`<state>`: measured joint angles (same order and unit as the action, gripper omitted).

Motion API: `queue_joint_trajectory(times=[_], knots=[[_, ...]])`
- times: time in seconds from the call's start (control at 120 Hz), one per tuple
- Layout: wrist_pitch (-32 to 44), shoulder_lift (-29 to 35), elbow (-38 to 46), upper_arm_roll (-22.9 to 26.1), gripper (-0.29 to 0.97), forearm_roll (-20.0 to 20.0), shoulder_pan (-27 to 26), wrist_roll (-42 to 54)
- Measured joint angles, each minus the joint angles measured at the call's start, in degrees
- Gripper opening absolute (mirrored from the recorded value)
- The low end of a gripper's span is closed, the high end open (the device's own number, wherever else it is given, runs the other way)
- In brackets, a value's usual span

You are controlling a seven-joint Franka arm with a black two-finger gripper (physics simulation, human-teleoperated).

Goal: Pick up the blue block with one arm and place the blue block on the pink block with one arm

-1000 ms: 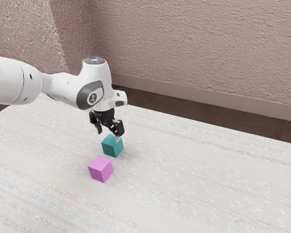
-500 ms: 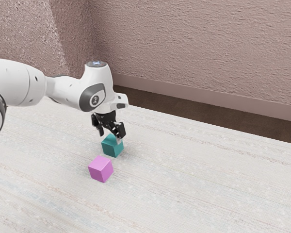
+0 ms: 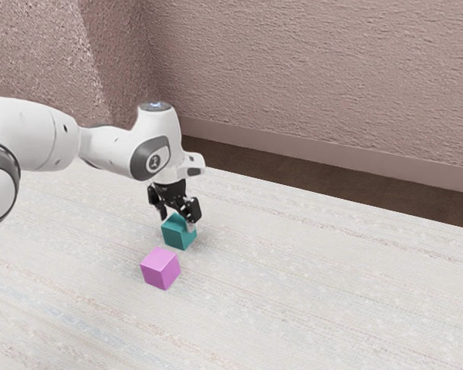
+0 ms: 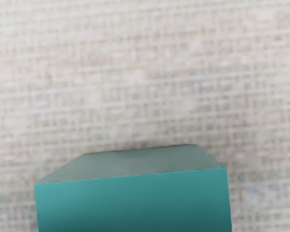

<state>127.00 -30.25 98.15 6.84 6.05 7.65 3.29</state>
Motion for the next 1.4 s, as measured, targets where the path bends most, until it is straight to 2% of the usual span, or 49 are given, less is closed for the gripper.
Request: queue_joint_trajectory(times=[0.583, 0.883, 1.017, 1.167, 1.4], knots=[[-0.6, -2.8, -2.1, -0.1, 0.68, 0.0, 0.5, 0.3], [-0.7, -2.8, -2.1, 0.0, 0.44, -0.1, 0.5, 0.3], [-0.7, -2.6, -2.1, 0.0, 0.41, -0.1, 0.5, 0.2], [-0.9, 0.0, -1.1, 0.3, 0.37, -0.2, 0.4, 0.1], [-1.0, 12.7, 9.4, 1.4, 0.36, -0.4, 0.7, -0.2]])
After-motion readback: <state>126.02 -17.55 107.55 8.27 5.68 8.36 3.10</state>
